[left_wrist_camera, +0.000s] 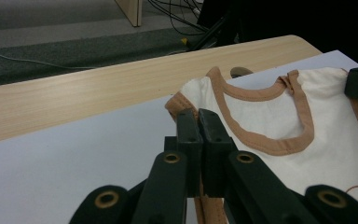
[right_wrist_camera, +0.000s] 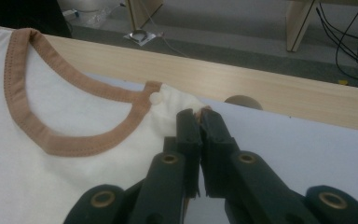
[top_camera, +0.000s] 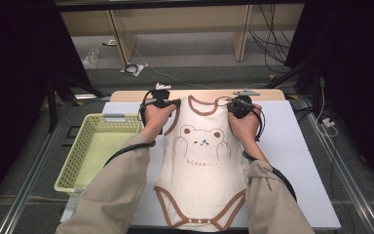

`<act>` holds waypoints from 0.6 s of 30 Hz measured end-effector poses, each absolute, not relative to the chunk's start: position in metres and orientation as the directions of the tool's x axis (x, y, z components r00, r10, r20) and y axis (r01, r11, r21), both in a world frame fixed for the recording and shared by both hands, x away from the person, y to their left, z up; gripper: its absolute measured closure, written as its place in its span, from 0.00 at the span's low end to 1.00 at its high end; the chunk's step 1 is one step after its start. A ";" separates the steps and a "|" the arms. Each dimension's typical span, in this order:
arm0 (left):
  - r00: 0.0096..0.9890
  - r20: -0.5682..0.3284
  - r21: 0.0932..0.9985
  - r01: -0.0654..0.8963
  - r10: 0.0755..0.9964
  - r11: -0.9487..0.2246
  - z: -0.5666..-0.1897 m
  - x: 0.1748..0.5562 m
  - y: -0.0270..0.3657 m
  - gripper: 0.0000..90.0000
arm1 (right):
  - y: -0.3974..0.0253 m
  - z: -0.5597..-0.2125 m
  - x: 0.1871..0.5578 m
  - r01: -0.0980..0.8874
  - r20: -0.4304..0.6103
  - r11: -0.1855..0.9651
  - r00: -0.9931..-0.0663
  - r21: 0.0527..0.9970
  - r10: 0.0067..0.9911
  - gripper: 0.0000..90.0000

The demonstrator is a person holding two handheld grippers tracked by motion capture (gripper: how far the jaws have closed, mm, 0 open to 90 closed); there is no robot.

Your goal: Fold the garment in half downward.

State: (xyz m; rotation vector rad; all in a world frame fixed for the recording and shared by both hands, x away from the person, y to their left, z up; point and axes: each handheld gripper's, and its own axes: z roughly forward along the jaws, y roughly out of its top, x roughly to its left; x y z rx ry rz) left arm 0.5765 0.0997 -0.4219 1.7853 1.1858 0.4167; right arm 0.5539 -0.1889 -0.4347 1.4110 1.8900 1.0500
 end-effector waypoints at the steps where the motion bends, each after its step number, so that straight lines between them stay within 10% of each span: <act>1: 0.480 -0.197 0.833 0.542 0.855 -0.112 -0.421 0.577 0.100 0.97 | -0.189 -0.434 0.554 0.520 0.023 0.140 -0.295 0.842 0.955 0.97; 18: 0.494 -0.189 0.850 0.515 0.849 -0.111 -0.412 0.577 0.099 0.97 | -0.191 -0.425 0.553 0.496 0.015 0.137 -0.291 0.858 0.957 0.97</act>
